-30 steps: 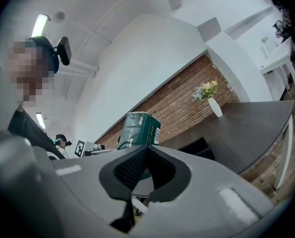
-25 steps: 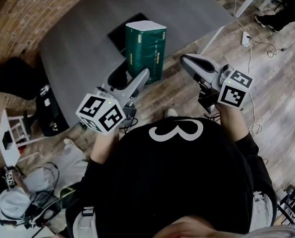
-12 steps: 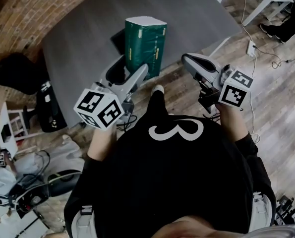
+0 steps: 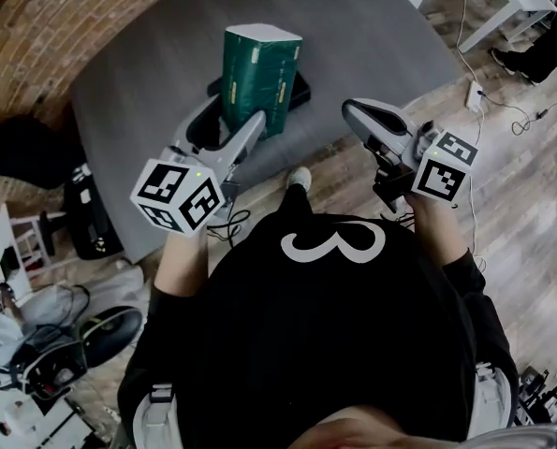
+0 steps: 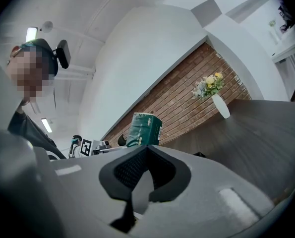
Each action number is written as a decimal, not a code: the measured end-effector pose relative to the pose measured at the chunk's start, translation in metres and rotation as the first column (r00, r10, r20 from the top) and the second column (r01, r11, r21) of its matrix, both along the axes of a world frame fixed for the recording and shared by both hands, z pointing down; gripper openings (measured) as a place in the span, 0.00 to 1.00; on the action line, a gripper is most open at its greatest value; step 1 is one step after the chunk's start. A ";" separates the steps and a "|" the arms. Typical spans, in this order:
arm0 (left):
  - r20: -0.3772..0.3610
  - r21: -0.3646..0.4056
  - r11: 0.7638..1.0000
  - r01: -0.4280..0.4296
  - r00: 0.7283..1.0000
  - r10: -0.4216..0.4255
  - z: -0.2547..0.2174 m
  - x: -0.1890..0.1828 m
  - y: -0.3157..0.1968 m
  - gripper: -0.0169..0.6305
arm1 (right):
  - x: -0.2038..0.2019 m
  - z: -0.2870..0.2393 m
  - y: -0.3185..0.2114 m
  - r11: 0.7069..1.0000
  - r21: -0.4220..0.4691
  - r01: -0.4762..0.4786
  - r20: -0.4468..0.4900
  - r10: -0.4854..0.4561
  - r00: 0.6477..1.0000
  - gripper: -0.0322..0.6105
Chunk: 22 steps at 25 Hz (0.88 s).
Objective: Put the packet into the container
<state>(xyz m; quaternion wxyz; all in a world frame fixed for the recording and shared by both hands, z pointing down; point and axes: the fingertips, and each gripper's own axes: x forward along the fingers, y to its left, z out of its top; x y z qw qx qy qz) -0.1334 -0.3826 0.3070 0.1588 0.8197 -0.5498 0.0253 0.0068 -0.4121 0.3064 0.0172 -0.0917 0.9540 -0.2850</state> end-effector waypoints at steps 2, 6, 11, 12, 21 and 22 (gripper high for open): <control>-0.007 -0.017 1.000 -0.017 1.000 0.017 0.005 -0.004 -0.010 0.49 | -0.003 0.005 -0.009 1.000 -0.006 -0.001 0.002 0.001 1.000 0.05; 0.075 -0.042 0.999 -0.032 0.997 0.035 0.015 -0.013 -0.028 0.49 | -0.008 0.015 -0.024 1.000 -0.027 0.000 -0.003 0.000 1.000 0.05; 0.175 -0.077 0.995 -0.070 0.981 0.082 0.033 -0.020 -0.041 0.49 | -0.010 0.031 -0.036 0.998 -0.064 -0.004 -0.024 0.002 1.000 0.05; 0.193 -0.089 0.993 -0.077 0.977 0.093 0.039 -0.021 -0.044 0.49 | -0.010 0.035 -0.038 0.998 -0.070 -0.005 -0.028 0.003 1.000 0.05; 0.325 -0.190 0.966 -0.174 0.917 0.229 0.085 -0.031 -0.057 0.49 | -0.012 0.062 -0.053 0.990 -0.142 -0.020 -0.047 0.014 0.999 0.05; 0.342 -0.202 0.962 -0.183 0.907 0.245 0.091 -0.031 -0.058 0.49 | -0.011 0.065 -0.054 0.989 -0.145 -0.025 -0.052 0.017 0.999 0.05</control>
